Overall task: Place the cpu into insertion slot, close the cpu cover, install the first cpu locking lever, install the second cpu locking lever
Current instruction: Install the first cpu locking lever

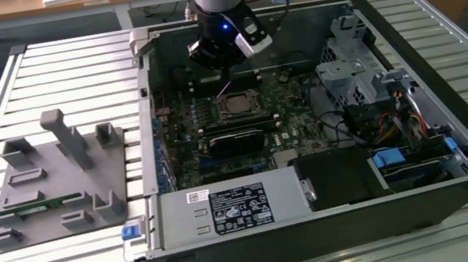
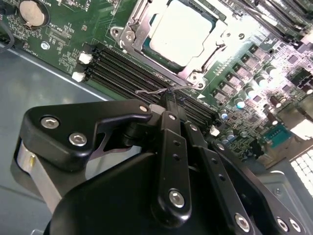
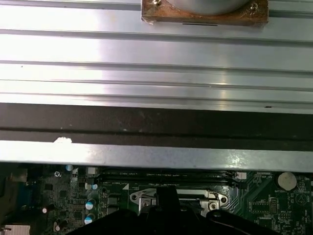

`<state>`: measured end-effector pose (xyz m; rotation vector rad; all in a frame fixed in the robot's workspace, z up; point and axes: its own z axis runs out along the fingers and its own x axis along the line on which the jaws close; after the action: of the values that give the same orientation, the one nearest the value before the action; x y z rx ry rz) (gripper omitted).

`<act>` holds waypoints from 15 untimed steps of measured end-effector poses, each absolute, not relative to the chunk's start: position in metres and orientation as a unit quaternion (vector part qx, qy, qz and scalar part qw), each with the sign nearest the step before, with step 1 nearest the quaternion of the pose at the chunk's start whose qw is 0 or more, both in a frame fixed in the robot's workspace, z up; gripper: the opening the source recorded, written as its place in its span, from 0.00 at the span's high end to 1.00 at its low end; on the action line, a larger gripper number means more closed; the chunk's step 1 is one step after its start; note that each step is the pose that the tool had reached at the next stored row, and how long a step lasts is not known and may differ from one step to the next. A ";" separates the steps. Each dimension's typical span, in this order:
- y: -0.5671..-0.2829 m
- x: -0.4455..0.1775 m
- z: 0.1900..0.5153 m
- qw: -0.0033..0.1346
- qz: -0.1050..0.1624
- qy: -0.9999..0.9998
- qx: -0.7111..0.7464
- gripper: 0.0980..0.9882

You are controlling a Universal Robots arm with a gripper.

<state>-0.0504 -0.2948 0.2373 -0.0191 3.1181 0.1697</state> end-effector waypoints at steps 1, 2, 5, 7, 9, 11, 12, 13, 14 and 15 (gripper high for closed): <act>-0.295 -0.050 0.237 0.009 0.054 0.998 -0.006 0.99; -0.294 -0.050 0.236 0.009 0.054 0.998 -0.006 0.99; -0.294 -0.048 0.235 0.009 0.054 0.998 -0.006 0.99; -0.293 -0.046 0.234 0.008 0.054 0.998 -0.006 0.99; -0.293 -0.043 0.233 0.007 0.054 0.998 -0.006 0.99; -0.293 -0.041 0.232 0.007 0.054 0.998 -0.006 0.99; -0.293 -0.040 0.232 0.006 0.054 0.998 -0.006 0.99; -0.293 -0.039 0.231 0.006 0.054 0.998 -0.006 0.99; -0.293 -0.037 0.230 0.006 0.054 0.998 -0.006 0.99; -0.293 -0.035 0.229 0.005 0.054 0.998 -0.006 0.99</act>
<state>-0.0355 -0.2926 0.2295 -0.0189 3.1261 0.1703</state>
